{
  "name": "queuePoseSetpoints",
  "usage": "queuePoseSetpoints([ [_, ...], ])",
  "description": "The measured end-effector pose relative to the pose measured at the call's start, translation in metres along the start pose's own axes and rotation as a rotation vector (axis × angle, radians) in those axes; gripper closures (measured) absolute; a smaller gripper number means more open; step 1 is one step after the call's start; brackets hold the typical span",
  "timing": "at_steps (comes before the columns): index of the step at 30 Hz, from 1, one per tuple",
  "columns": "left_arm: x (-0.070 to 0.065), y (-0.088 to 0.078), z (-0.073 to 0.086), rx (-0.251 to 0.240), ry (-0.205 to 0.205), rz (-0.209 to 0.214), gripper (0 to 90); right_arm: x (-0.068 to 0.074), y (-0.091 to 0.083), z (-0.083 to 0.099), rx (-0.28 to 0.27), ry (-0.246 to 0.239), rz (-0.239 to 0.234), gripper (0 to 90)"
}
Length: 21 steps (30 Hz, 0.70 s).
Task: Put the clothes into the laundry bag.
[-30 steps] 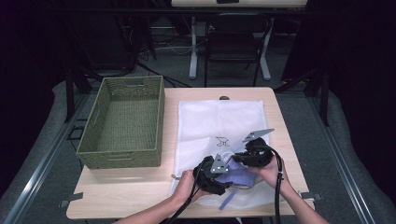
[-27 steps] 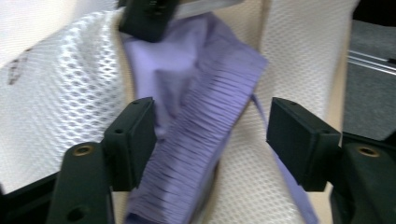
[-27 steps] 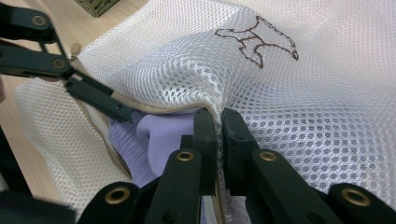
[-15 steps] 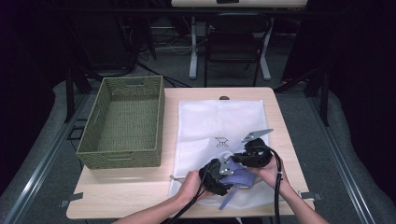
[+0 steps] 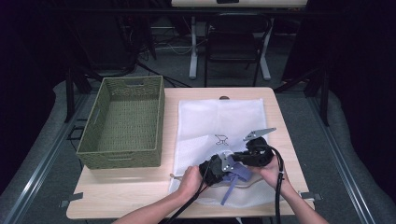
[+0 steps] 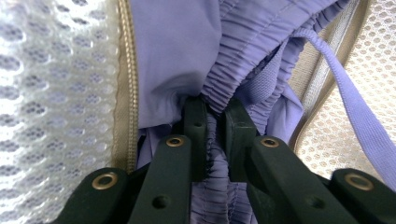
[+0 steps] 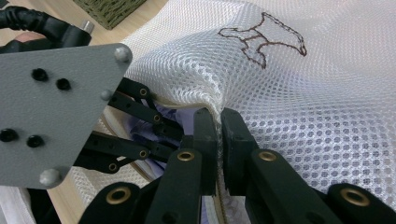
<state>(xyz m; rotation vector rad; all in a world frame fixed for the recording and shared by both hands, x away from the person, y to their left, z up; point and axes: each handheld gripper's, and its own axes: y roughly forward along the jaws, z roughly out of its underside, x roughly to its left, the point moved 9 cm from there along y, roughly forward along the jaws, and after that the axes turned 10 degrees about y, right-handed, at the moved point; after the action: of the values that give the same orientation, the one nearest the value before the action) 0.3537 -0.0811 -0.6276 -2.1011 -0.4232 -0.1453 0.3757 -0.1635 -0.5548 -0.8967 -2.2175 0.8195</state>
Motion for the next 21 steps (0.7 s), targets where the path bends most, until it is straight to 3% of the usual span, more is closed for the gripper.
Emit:
queuePoseSetpoints([
  [3, 0.002, -0.002, -0.001, -0.011, -0.002, -0.017, 84.0, 0.0, 0.0, 0.0, -0.004, 0.016, -0.019, 86.5],
  [9, 0.028, -0.02, -0.013, -0.093, -0.086, -0.134, 84.1, 0.0, -0.009, -0.01, -0.055, 0.041, -0.035, 86.5],
  [14, 0.021, -0.001, -0.004, -0.035, -0.092, -0.06, 77.9, -0.006, -0.001, -0.005, -0.024, 0.047, -0.012, 86.5],
  [17, 0.017, -0.006, -0.004, -0.038, -0.086, -0.027, 66.1, -0.008, 0.002, -0.001, -0.003, 0.042, 0.001, 86.4],
  [21, 0.011, -0.019, -0.008, -0.033, -0.083, -0.027, 53.7, -0.008, 0.001, -0.001, -0.004, 0.039, 0.007, 86.5],
])
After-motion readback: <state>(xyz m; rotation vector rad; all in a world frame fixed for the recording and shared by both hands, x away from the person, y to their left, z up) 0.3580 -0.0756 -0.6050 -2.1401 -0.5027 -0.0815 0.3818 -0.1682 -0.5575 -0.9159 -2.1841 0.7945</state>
